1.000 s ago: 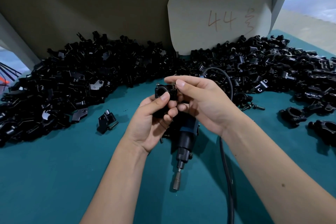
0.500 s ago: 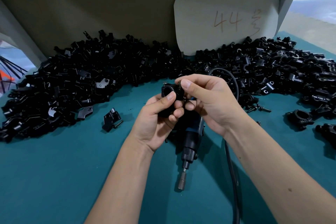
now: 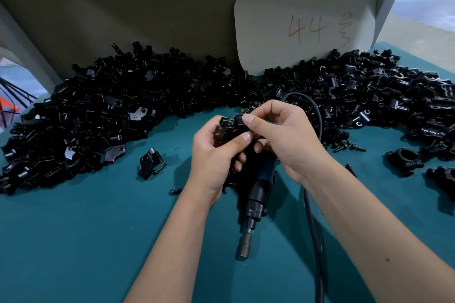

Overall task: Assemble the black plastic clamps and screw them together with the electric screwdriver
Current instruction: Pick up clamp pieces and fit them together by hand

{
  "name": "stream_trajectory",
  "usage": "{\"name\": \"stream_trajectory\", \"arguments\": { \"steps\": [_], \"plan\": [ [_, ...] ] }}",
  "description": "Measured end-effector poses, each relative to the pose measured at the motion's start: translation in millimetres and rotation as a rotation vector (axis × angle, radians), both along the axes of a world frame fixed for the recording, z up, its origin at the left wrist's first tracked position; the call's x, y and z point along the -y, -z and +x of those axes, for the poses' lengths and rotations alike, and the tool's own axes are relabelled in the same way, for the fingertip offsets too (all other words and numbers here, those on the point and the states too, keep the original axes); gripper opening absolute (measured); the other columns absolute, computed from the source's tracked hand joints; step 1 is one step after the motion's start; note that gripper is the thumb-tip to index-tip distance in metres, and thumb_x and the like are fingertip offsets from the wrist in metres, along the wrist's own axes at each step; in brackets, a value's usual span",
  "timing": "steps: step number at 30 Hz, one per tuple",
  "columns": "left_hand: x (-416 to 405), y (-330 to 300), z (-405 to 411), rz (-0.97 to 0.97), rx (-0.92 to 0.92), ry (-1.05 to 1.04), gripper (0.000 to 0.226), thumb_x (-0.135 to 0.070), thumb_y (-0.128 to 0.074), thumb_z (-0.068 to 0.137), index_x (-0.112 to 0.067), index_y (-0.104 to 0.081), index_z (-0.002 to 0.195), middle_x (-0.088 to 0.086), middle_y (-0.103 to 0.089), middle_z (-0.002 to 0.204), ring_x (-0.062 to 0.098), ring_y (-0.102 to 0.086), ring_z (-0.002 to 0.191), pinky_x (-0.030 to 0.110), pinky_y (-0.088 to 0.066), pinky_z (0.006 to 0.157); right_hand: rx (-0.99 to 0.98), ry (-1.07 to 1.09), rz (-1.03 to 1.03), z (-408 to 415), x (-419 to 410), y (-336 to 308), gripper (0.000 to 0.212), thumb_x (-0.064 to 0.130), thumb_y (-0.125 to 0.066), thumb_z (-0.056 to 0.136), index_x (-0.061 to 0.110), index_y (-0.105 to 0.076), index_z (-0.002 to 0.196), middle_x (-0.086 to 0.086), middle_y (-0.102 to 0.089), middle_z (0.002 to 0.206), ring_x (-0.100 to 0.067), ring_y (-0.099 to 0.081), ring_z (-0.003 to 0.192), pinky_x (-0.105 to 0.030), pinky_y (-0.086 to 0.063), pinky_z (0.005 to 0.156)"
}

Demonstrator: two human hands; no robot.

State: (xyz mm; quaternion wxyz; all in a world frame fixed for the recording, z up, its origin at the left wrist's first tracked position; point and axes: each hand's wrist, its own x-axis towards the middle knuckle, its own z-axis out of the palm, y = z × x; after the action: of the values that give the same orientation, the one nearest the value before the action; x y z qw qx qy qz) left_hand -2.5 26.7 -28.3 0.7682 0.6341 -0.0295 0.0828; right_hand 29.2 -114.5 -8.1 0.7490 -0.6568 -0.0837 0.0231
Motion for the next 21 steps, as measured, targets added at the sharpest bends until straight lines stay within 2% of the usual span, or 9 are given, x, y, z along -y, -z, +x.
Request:
{"name": "stream_trajectory", "arguments": {
  "steps": [3,5,9,16,21],
  "plan": [
    [-1,-1,0,-0.017,0.014,0.020,0.010,-0.012,-0.075,0.084,-0.016,-0.067,0.086,0.000,-0.073,0.078,0.011,-0.051,0.051,0.021,-0.038,0.039,0.008,-0.049,0.023,0,0,-2,0.011,0.016,-0.069,0.101,0.010,-0.072,0.092,-0.003,-0.066,0.074,-0.015,-0.061,0.063,-0.025,-0.051,0.053],
    [-1,-1,0,-0.034,0.009,0.031,0.009,-0.011,-0.074,0.084,-0.016,-0.068,0.089,-0.003,-0.069,0.073,0.010,-0.050,0.051,0.020,-0.036,0.038,0.038,-0.054,0.008,0,0,-2,0.014,0.012,-0.064,0.103,0.011,-0.077,0.099,-0.006,-0.067,0.080,-0.015,-0.062,0.065,-0.024,-0.050,0.052],
    [-2,0,0,-0.063,-0.009,0.062,0.010,-0.011,-0.074,0.084,-0.016,-0.069,0.091,0.000,-0.063,0.071,0.010,-0.050,0.051,0.019,-0.035,0.037,0.054,-0.011,-0.020,-1,0,-3,0.015,0.010,-0.072,0.098,0.013,-0.080,0.086,-0.002,-0.072,0.074,-0.013,-0.064,0.061,-0.024,-0.048,0.049],
    [0,0,-2,-0.170,0.004,0.165,0.016,-0.009,-0.071,0.086,-0.009,-0.063,0.099,0.001,-0.063,0.073,0.007,-0.050,0.050,0.015,-0.035,0.038,0.068,0.046,-0.019,0,0,-6,0.022,0.024,-0.085,0.087,0.017,-0.075,0.069,-0.001,-0.055,0.052,-0.016,-0.045,0.043,-0.026,-0.042,0.043],
    [1,0,-2,-0.256,0.006,0.209,0.018,-0.006,-0.067,0.088,-0.004,-0.060,0.105,0.014,-0.061,0.077,0.008,-0.045,0.053,0.013,-0.035,0.041,0.041,0.011,0.053,-1,-3,-12,0.026,0.024,-0.086,0.085,0.020,-0.071,0.064,0.001,-0.052,0.046,-0.016,-0.043,0.037,-0.024,-0.040,0.041]
  ]
}}
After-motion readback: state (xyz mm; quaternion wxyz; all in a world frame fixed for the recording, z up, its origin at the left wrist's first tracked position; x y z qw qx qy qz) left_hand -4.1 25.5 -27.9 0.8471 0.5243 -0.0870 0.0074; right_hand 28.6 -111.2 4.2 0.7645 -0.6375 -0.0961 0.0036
